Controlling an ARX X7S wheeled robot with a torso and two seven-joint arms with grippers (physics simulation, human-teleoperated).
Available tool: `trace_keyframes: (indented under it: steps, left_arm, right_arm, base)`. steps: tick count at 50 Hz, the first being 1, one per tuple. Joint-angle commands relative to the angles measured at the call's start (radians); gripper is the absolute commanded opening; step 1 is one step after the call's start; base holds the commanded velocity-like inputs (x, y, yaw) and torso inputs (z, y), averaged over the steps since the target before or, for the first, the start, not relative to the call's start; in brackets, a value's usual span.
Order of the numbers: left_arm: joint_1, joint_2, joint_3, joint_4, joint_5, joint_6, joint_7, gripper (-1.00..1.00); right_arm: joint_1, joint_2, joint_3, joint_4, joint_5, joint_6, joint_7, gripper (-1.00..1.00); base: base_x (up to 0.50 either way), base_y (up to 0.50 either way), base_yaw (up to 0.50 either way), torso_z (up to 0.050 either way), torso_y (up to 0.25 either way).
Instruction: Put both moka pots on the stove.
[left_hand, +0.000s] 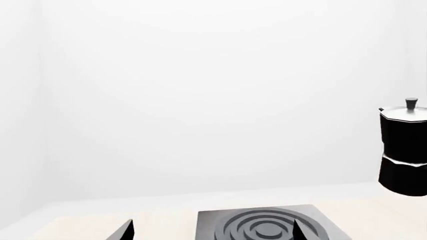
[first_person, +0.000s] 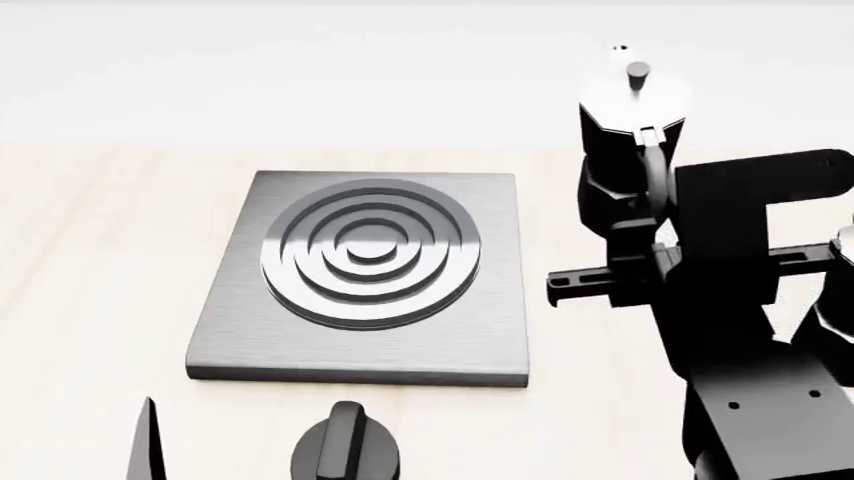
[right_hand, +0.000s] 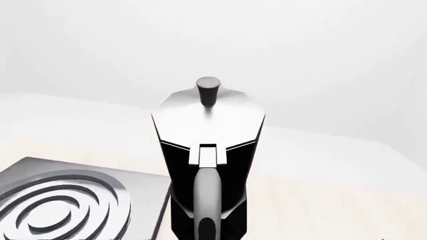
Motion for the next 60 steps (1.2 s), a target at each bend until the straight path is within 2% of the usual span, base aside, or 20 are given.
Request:
trace_keyframes:
  steps: [1, 37, 45, 60]
  left_arm:
    - [0.003, -0.007, -0.002, 0.010, -0.005, -0.004, -0.005, 1.00]
    - [-0.001, -0.009, 0.001, -0.019, -0.006, 0.024, -0.017, 1.00]
    - [-0.001, -0.012, 0.002, -0.030, -0.008, 0.040, -0.015, 1.00]
    - [0.017, -0.031, -0.009, -0.017, -0.016, 0.076, -0.013, 1.00]
  right_arm:
    - [0.065, -0.056, -0.031, 0.028, -0.037, -0.056, -0.009, -1.00]
    - [0.305, -0.342, -0.165, 0.426, -0.059, -0.205, -0.063, -1.00]
    - [0.354, -0.403, -0.195, 0.598, -0.065, -0.318, -0.080, -1.00]
    - [0.377, -0.416, -0.394, 0.650, 0.088, -0.428, 0.011, -1.00]
  base:
    - [0.00, 0.00, 0.00, 0.000, 0.000]
    - [0.00, 0.00, 0.00, 0.000, 0.001]
    - [0.00, 0.00, 0.00, 0.000, 0.001]
    - [0.00, 0.00, 0.00, 0.000, 0.001]
